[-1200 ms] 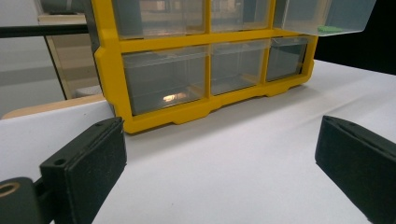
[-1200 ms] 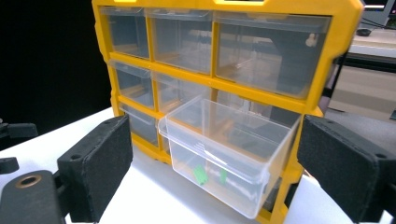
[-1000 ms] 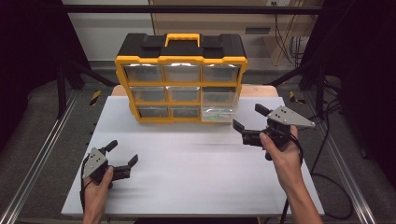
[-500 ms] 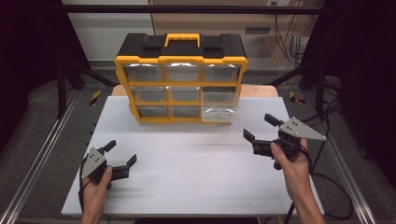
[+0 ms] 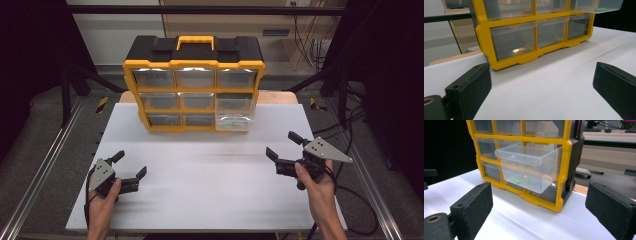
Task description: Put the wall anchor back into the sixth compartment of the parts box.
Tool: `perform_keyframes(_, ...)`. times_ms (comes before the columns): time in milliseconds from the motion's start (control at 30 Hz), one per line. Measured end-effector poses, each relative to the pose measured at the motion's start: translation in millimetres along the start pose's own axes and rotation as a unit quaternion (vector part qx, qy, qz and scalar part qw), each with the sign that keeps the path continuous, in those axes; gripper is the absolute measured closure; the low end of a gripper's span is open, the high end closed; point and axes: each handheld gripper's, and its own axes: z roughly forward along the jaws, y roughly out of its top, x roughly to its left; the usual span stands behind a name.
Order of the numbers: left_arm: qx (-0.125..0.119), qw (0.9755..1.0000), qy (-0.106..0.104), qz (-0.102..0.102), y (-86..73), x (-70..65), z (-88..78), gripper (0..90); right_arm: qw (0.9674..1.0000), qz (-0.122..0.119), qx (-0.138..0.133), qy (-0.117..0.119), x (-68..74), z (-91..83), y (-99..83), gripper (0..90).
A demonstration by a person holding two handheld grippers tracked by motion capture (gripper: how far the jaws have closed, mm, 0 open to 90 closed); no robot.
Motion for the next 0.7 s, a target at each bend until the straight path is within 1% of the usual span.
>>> perform_keyframes(233, 0.001, 1.0000, -0.005, 0.004, 0.0, -2.0, 1.2, 1.6, 0.9999, 0.010, -0.002, -0.003, -4.0, -7.3, -22.1, 8.7)
perform_keyframes(367, 0.001, 0.9999, -0.009, 0.005, -0.3, -2.3, 1.8, 1.5, 0.9999, 0.014, 0.000, 0.005, -4.7, -8.8, -36.7, 8.7)
perform_keyframes(467, 0.002, 0.9999, -0.012, 0.005, -0.7, -2.6, 2.4, 1.5, 0.9997, 0.021, 0.000, 0.008, -4.0, -8.3, -46.9, 8.0)
perform_keyframes(667, 0.000, 0.9999, -0.016, 0.003, -1.6, -2.7, 2.9, 1.4, 0.9993, 0.032, 0.011, 0.015, -2.7, -2.4, -68.8, 7.8)
perform_keyframes(700, 0.000, 0.9999, -0.016, 0.003, -1.6, -2.8, 2.8, 1.4, 0.9993, 0.031, 0.013, 0.015, -2.3, -1.2, -71.2, 7.7)
